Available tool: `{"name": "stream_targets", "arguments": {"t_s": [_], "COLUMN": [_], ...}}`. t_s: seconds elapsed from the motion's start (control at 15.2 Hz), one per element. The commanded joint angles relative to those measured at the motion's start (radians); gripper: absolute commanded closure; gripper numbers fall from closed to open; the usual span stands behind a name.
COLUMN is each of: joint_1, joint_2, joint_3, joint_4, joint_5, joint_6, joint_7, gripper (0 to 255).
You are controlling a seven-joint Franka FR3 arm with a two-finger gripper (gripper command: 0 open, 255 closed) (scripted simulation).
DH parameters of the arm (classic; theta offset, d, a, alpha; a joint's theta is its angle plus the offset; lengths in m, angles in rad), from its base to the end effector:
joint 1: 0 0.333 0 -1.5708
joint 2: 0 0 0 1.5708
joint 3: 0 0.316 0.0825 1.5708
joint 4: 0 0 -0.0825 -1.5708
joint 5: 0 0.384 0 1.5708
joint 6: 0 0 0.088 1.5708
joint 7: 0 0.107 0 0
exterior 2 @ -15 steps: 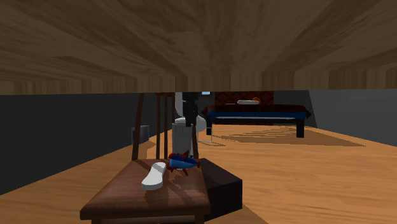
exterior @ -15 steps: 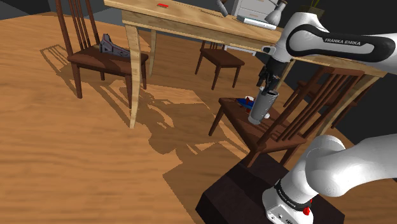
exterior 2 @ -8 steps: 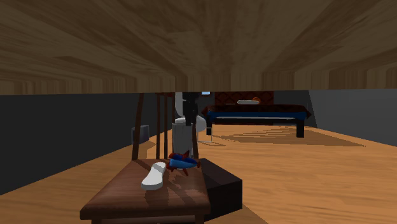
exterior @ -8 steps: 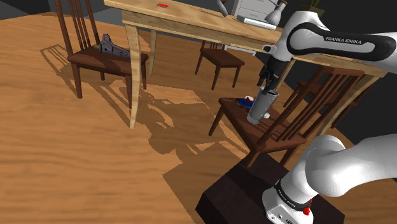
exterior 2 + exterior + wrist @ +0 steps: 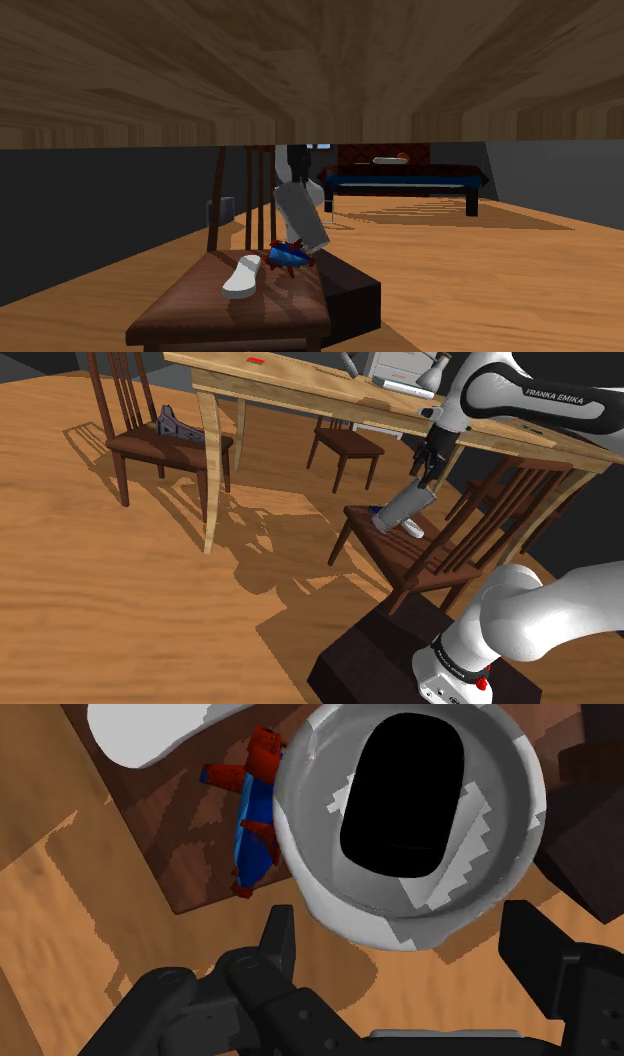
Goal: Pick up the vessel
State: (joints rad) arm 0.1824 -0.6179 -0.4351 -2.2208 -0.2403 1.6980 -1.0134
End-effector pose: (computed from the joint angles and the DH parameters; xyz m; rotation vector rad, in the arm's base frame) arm 0.3593 -0.1528 0.5826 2.8392 1.2882 0.0737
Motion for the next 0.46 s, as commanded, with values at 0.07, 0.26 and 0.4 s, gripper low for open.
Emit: {"name": "stream_targets", "arguments": {"t_s": [0.07, 0.26, 0.4], "joint_1": [0.003, 0.007, 0.007], "joint_2": [0.006, 0.015, 0.015], "joint_3": [0.005, 0.01, 0.011], "joint_4": [0.043, 0.089, 0.092], "joint_5": [0.006, 0.012, 0.012], "joint_6": [-0.036, -0.074, -0.076], "joint_7": [-0.003, -0.006, -0.006], "gripper": [255, 255, 255]}}
